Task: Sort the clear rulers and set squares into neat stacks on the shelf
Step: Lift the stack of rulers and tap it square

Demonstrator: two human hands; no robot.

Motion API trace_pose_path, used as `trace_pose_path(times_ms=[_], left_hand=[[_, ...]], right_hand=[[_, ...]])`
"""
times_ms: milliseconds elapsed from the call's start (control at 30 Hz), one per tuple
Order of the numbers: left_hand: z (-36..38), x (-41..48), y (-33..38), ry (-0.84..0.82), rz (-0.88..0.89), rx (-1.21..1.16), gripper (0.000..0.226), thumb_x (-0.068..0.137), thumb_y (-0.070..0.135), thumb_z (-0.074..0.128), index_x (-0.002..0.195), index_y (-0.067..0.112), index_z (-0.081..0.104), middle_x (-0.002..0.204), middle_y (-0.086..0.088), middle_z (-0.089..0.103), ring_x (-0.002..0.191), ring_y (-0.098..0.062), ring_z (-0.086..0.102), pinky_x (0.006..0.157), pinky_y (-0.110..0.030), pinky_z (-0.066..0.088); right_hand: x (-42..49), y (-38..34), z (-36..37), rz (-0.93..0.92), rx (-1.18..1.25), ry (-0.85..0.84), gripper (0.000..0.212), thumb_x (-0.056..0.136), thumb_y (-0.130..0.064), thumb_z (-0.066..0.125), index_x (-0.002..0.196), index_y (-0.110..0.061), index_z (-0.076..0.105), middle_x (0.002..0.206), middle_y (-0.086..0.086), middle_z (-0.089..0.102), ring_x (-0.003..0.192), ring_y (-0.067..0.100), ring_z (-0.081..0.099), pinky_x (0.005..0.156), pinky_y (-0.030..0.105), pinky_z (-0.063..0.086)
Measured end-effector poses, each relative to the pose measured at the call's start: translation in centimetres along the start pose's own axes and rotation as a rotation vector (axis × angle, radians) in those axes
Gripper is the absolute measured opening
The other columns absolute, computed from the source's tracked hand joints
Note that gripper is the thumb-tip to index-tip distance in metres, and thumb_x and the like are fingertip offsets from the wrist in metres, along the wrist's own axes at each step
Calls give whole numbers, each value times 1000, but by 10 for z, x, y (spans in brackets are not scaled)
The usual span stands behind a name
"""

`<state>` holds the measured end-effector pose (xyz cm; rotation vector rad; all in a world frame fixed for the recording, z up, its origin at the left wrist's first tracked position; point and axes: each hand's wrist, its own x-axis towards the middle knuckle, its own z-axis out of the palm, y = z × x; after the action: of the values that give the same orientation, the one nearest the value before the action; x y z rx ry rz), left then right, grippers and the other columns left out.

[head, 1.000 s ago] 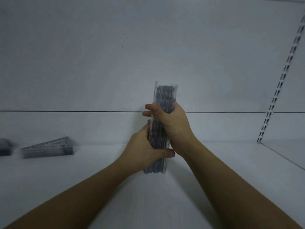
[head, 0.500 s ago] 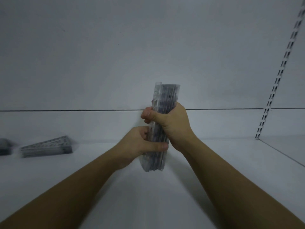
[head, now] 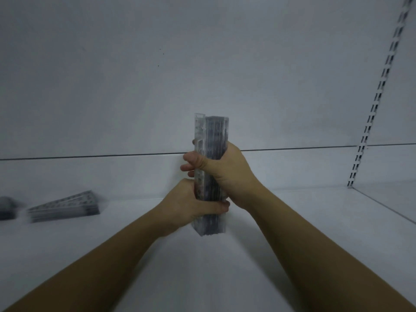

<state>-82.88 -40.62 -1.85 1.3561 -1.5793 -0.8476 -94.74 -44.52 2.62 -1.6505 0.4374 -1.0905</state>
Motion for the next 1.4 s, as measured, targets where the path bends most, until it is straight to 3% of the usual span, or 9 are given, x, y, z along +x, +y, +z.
trace_pose_path(times_ms=[133,267,433,633,767,867,967,1200,1400], left_hand=[[-3,-2,3,-119,5,-21,33,72,24,81,101,14,68,99,-5,73,98,-22,69,96,-43,52],[1,-2,-1,-148,11,-160,40,70,15,79,106,7,64,98,-14,71,97,-32,68,94,-51,51],[4,0,-3,-38,47,-174,27,73,-1,76,98,0,67,92,-17,72,90,-33,69,91,-55,51],[-5,-2,1,-193,46,-175,26,65,22,82,89,14,73,97,-16,72,97,-34,67,96,-54,49],[-2,-1,2,-276,58,-163,23,75,4,76,97,2,68,97,-20,71,97,-36,67,95,-53,50],[-2,-2,1,-282,68,-137,28,77,-2,73,104,-4,64,100,-19,71,97,-31,68,94,-48,52],[-1,-3,-2,-295,38,-109,32,77,-2,74,107,-1,64,101,-16,72,97,-29,69,92,-43,54],[-1,-5,3,-232,-6,-33,23,73,7,79,95,9,70,90,-3,74,88,-17,69,82,-29,56],[-30,-3,9,-81,-75,252,22,71,20,82,88,20,68,88,2,72,82,-16,69,81,-32,57]], right_hand=[[0,-7,-9,41,124,-174,51,78,-16,74,124,-14,51,117,12,67,104,28,68,91,41,55],[-4,-8,0,-48,88,-46,38,84,-10,69,118,-6,52,104,16,70,86,26,72,74,32,59],[-4,-4,9,-82,-97,23,37,84,-24,71,114,-16,51,100,10,69,84,19,71,73,28,59],[4,-7,-11,34,105,-213,60,69,-21,78,122,-22,52,126,10,61,114,27,62,100,43,49],[3,-9,-9,57,202,-372,51,79,-1,63,128,-8,51,110,16,68,98,33,68,87,39,54],[1,-10,-7,46,146,-324,33,78,0,62,110,-2,61,95,15,71,87,29,69,79,34,56],[1,-8,-7,65,153,-335,29,79,-1,60,108,-1,62,97,17,70,91,32,69,81,36,56],[2,-5,-15,53,214,-356,36,78,4,56,114,3,59,108,22,68,103,36,66,90,40,54],[8,4,-23,53,272,-122,51,69,3,69,119,-1,58,116,19,66,110,31,65,98,41,50]])
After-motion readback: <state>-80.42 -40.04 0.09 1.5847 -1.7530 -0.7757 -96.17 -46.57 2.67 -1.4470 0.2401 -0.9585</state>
